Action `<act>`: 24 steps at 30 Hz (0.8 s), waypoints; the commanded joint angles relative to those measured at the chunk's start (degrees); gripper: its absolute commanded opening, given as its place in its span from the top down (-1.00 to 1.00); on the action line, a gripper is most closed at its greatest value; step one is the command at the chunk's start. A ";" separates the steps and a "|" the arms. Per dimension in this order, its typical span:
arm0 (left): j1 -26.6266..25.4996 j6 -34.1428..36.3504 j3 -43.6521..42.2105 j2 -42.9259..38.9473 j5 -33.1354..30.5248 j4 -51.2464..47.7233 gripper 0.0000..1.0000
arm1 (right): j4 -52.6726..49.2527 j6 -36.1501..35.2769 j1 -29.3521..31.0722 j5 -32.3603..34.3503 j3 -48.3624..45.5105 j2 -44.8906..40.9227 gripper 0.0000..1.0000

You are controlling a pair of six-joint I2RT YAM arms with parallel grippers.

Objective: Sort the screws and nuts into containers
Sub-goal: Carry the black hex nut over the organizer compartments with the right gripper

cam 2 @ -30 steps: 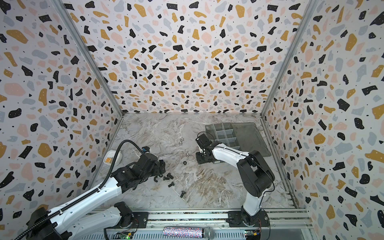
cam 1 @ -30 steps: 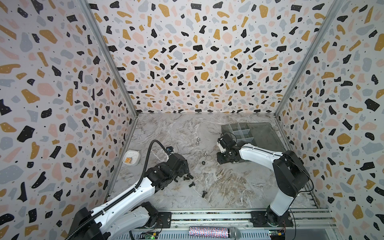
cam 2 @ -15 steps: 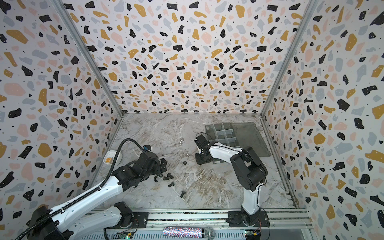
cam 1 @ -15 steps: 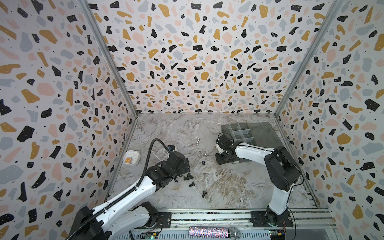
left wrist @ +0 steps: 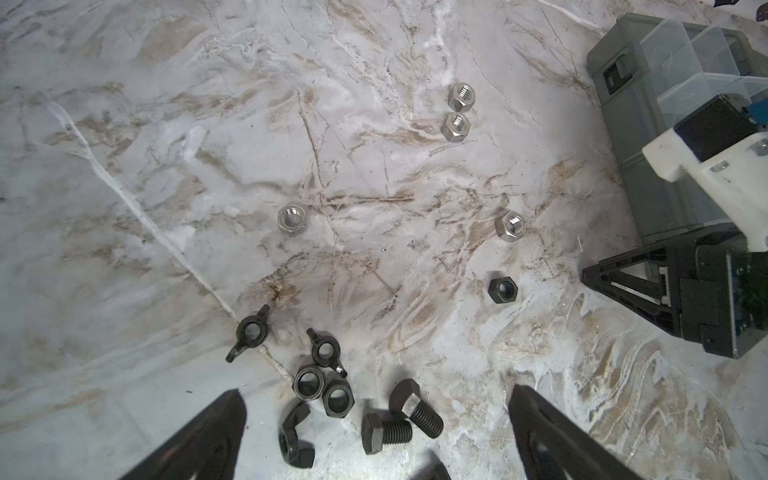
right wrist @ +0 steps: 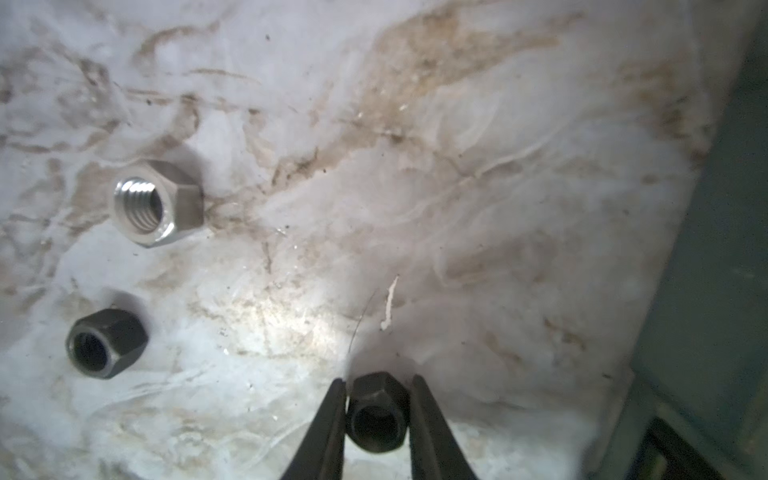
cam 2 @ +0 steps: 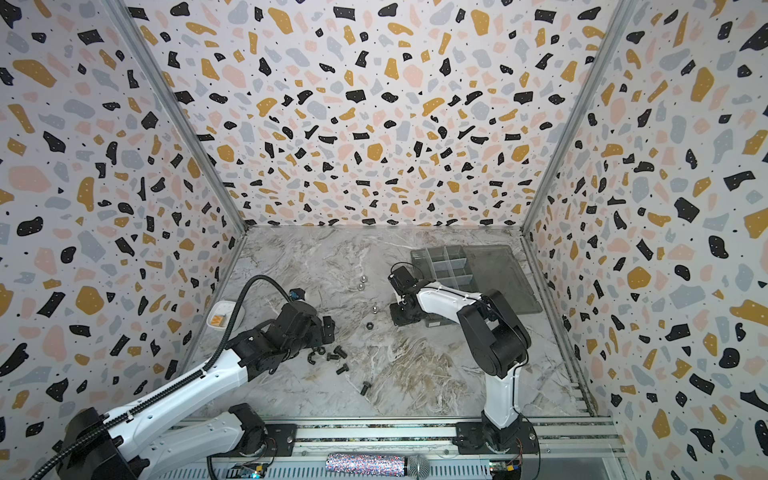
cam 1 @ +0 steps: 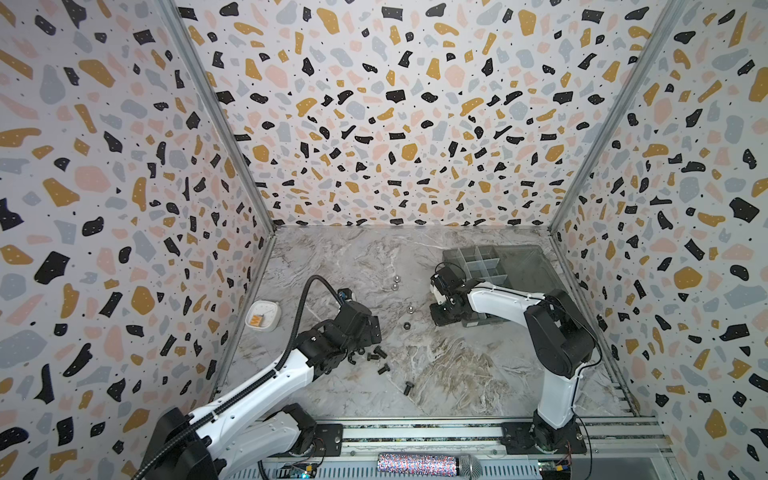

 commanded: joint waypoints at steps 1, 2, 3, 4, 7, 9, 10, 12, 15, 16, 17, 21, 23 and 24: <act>0.55 1.22 1.50 -0.33 0.87 1.63 -1.00 | -3.08 0.39 -0.12 0.10 -0.13 -1.70 0.44; 0.55 1.22 1.41 -0.36 1.01 1.68 -1.00 | -3.27 0.38 -0.15 0.24 -0.09 -1.70 0.46; 0.55 1.22 1.33 -0.40 1.03 1.67 -1.00 | -3.54 0.35 -0.15 0.30 0.02 -1.68 0.51; 0.55 1.20 1.32 -0.60 1.13 1.67 -1.00 | -3.68 0.32 -0.10 0.33 0.10 -1.65 0.57; 0.64 1.15 0.97 -1.27 1.08 1.52 -0.99 | -3.91 0.43 -0.06 0.28 0.62 -1.83 0.64; 0.73 1.12 0.88 -1.80 0.86 1.37 -0.99 | -4.37 0.27 0.03 0.26 1.60 -2.09 0.68; 0.73 1.19 0.88 -1.93 0.81 1.24 -1.00 | -4.48 0.24 0.03 0.28 1.99 -2.20 0.68; 0.82 1.37 1.05 -2.08 0.72 1.11 -1.00 | -5.16 0.05 0.12 0.19 3.11 -2.39 0.69; 0.97 1.60 1.27 -2.02 0.70 1.09 -1.00 | -5.95 -0.11 0.13 0.21 4.64 -2.83 0.70; 0.99 1.66 1.32 -2.01 0.60 1.12 -1.00 | -6.20 -0.15 0.12 0.22 5.04 -2.96 0.69; 1.08 1.75 1.41 -1.82 0.67 1.10 -1.00 | -6.54 -0.26 0.14 0.27 5.56 -3.10 0.69; 1.34 2.27 1.97 -1.39 0.71 1.08 -1.00 | -7.65 -0.54 0.10 0.57 7.82 -3.46 0.70; 1.43 2.53 2.32 -1.19 0.63 0.99 -1.00 | -8.14 -0.56 0.03 0.95 8.81 -3.57 0.70; 1.53 2.71 2.50 -1.09 0.65 0.89 -1.00 | -8.42 -0.69 -0.06 1.19 9.41 -3.60 0.70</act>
